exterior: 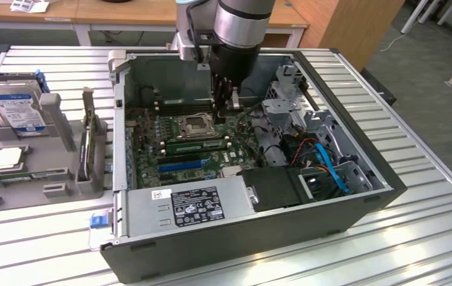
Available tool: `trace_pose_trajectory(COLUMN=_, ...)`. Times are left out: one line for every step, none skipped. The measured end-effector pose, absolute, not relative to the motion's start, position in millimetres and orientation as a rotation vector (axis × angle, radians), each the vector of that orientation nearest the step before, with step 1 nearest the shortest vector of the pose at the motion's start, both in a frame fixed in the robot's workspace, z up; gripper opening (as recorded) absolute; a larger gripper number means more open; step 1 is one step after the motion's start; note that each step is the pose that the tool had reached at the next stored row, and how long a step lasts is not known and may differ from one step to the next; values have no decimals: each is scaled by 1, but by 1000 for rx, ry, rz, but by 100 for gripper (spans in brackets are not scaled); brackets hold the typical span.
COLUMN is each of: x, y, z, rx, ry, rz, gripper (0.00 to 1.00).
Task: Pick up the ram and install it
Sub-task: 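Insert the ram into the slot, then press down the ram until it locks into place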
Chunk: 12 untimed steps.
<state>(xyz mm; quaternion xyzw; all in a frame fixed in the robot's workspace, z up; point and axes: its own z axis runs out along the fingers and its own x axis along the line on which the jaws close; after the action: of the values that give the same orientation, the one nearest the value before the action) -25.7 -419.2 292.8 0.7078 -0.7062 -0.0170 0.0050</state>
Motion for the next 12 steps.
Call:
trace_pose_trajectory(x=-26, y=-419, z=293, rx=2217, ry=-2211, rz=-53, gripper=18)
trace_pose_trajectory(x=-26, y=-419, z=293, rx=2217, ry=-2211, rz=-53, gripper=18)
trace_pose_trajectory(x=-26, y=-419, z=293, rx=2217, ry=-2211, rz=-53, gripper=18)
trace_pose_trajectory(x=-26, y=-419, z=293, rx=2217, ry=-2211, rz=-53, gripper=17)
trace_pose_trajectory(x=-26, y=-419, z=293, rx=2217, ry=-2211, rz=-53, gripper=17)
trace_pose_trajectory(x=-26, y=-419, z=293, rx=2217, ry=-2211, rz=-53, gripper=11)
trace_pose_trajectory(x=-26, y=-419, z=293, rx=2217, ry=-2211, rz=-53, gripper=10)
trace_pose_trajectory(x=-26, y=-419, z=293, rx=2217, ry=-2211, rz=-53, gripper=10)
trace_pose_trajectory(x=-26, y=-419, z=293, rx=2217, ry=-2211, rz=-53, gripper=10)
trace_pose_trajectory(x=-26, y=-419, z=293, rx=2217, ry=-2211, rz=-53, gripper=10)
trace_pose_trajectory(x=-26, y=-419, z=293, rx=2217, ry=-2211, rz=-53, gripper=10)
trace_pose_trajectory(x=-26, y=-419, z=293, rx=2217, ry=-2211, rz=-53, gripper=10)
